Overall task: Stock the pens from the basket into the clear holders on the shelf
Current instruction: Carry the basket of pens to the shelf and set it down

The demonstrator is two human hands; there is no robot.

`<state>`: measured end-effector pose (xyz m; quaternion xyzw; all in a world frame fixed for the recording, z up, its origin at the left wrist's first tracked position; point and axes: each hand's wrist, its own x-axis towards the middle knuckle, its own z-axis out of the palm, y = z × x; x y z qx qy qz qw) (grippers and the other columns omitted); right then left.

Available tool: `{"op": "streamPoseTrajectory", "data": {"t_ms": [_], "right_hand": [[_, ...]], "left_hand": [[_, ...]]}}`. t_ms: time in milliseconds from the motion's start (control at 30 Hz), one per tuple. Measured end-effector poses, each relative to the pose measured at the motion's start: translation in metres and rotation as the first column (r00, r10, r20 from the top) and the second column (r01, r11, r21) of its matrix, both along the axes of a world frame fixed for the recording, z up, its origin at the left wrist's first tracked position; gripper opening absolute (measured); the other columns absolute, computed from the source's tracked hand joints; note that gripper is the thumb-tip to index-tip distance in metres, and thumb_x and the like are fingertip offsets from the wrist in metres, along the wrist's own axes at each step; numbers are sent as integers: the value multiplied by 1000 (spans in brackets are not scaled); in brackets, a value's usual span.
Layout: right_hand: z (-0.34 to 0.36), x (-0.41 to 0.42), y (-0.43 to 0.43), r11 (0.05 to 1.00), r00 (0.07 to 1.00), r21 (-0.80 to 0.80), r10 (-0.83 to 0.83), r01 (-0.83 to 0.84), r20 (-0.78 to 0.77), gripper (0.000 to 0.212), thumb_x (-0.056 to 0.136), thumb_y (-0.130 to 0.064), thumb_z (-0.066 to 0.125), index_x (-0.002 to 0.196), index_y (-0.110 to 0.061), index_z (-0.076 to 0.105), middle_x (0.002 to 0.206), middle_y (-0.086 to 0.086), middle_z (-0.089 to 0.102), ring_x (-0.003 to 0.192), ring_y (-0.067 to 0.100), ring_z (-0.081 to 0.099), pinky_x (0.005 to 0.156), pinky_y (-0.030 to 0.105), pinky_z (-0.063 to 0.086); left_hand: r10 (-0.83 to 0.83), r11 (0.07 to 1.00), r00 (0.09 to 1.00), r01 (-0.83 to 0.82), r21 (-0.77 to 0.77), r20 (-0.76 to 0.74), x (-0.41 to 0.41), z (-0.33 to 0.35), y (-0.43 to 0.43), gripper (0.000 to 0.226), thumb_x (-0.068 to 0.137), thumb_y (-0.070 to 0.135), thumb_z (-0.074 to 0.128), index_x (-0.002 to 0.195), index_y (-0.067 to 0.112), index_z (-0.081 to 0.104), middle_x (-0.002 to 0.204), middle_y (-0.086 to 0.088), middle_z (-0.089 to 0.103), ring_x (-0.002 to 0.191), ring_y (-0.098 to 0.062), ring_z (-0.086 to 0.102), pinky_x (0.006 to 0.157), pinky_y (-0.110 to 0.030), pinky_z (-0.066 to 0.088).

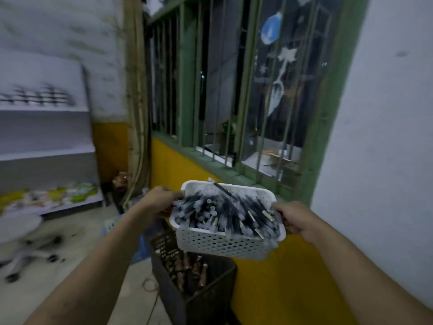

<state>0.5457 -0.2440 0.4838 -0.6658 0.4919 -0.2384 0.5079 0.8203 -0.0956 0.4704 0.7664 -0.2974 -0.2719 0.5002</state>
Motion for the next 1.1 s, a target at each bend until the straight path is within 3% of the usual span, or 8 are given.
{"op": "streamPoseTrajectory", "data": {"t_ms": [100, 200, 433, 567, 700, 900, 1100], "right_hand": [[-2, 76, -8, 996, 997, -46, 73, -74, -30, 35, 97, -16, 50, 63, -11, 45, 50, 5, 40, 30, 11, 36, 32, 16, 29], [-1, 144, -9, 986, 986, -56, 153, -157, -60, 34, 97, -18, 50, 64, -12, 42, 51, 5, 39, 33, 12, 34, 35, 17, 29], [-13, 282, 8, 933, 930, -18, 358, -360, -79, 18, 93, -13, 51, 75, -10, 50, 54, 2, 46, 44, 14, 44, 50, 25, 40], [-30, 357, 16, 887, 880, 11, 461, -463, -115, 14, 93, -12, 49, 81, -8, 55, 62, 6, 51, 54, 19, 48, 52, 27, 43], [-49, 436, 20, 840, 830, 51, 542, -541, -127, 14, 88, -8, 49, 75, -10, 54, 59, 5, 48, 55, 19, 46, 55, 28, 41], [-75, 575, 12, 778, 781, 131, 623, -614, -39, 9, 83, -6, 50, 77, -11, 54, 59, 4, 51, 54, 18, 48, 51, 24, 40], [-82, 721, 5, 745, 757, 161, 653, -647, 16, 9, 82, -9, 52, 77, -9, 60, 70, 9, 58, 66, 23, 55, 57, 29, 43]], "left_hand": [[79, 996, 997, -79, -37, -1, 60, -5, 15, 35, 90, 29, 65, 98, -5, 66, 87, -21, 70, 73, -29, 67, 64, -35, 55], [162, 985, 987, -163, -61, -18, 103, -11, 41, 29, 89, 30, 66, 92, 1, 67, 75, -12, 66, 62, -21, 63, 49, -24, 49], [391, 900, 909, -411, -147, -145, 183, -33, 102, 26, 90, 30, 65, 84, 5, 68, 81, -13, 70, 66, -23, 65, 55, -28, 49], [519, 833, 834, -543, -109, -187, 223, -50, 127, 24, 89, 28, 66, 82, 5, 67, 80, -14, 70, 68, -24, 64, 56, -28, 49], [591, 785, 772, -617, -55, -233, 271, -67, 146, 27, 90, 29, 65, 94, 3, 68, 88, -13, 72, 76, -25, 67, 59, -29, 51], [711, 686, 667, -727, 14, -224, 372, -85, 145, 16, 91, 20, 62, 85, 5, 66, 78, -12, 67, 67, -21, 63, 52, -27, 47], [790, 594, 575, -804, 32, -214, 487, -79, 140, 16, 92, 14, 55, 94, 1, 65, 71, -11, 61, 62, -22, 57, 53, -28, 46]]}}
